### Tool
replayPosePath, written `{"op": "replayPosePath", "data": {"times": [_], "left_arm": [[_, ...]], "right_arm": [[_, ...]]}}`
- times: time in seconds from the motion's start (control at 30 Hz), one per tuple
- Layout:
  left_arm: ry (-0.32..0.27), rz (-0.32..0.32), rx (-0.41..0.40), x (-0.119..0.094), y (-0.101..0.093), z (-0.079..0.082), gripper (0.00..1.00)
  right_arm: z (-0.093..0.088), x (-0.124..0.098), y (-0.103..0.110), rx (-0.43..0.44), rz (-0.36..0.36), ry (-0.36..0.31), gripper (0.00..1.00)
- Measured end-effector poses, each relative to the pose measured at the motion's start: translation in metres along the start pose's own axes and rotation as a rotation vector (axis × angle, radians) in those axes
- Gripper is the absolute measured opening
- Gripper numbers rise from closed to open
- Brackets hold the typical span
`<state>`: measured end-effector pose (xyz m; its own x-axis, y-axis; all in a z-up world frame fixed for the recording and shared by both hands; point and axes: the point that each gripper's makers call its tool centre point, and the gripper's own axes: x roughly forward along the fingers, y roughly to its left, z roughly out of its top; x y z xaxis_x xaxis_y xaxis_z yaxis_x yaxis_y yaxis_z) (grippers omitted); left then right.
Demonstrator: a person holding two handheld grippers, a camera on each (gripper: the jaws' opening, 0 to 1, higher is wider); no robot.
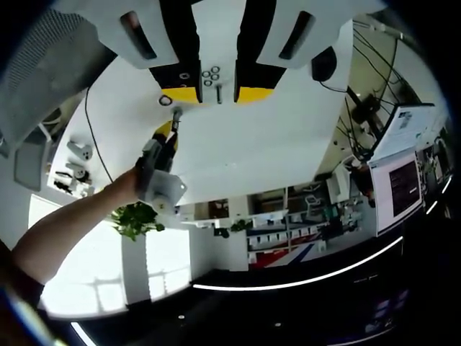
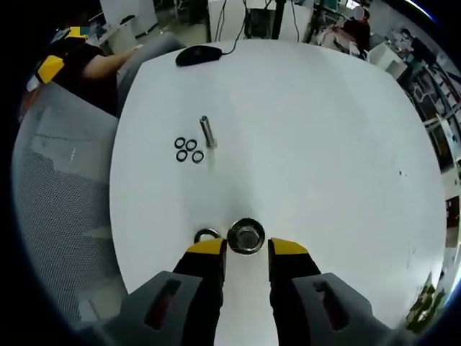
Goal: Place the washer onto the threaded stud by aligning its center hole with the stud, sliding it down to the base, and recovering from edge contact or off-axis alignment until the washer reaches the visible bottom stop.
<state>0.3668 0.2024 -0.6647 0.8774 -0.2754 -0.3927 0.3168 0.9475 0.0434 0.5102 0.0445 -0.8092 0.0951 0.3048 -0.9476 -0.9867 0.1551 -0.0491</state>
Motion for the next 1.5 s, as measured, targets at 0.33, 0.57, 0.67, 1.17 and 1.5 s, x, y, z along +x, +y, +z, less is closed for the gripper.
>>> {"op": "replayPosePath", "data": {"times": [0.33,0.57,0.67,1.17,1.5], "left_arm": [[0.001,-0.002,0.002,0.000,-0.001,0.000,0.16],[0.003,-0.003,0.003,0.000,-0.001,0.000,0.16],[0.002,-0.004,0.003,0.000,-0.001,0.000,0.16],[0.003,-0.008,0.007,0.000,-0.002,0.000,0.16],[0.001,-0.006,0.006,0.000,-0.001,0.000,0.16]], "right_arm": [[-0.006,0.000,0.002,0.026,0.005,-0.005,0.25],[-0.014,0.005,0.007,0.040,0.006,-0.016,0.25],[-0.019,0.008,0.010,0.052,0.010,-0.007,0.25],[-0.025,0.024,0.036,0.098,0.057,-0.017,0.28],[-0.031,0.036,0.044,0.124,0.076,0.001,0.30]]}}
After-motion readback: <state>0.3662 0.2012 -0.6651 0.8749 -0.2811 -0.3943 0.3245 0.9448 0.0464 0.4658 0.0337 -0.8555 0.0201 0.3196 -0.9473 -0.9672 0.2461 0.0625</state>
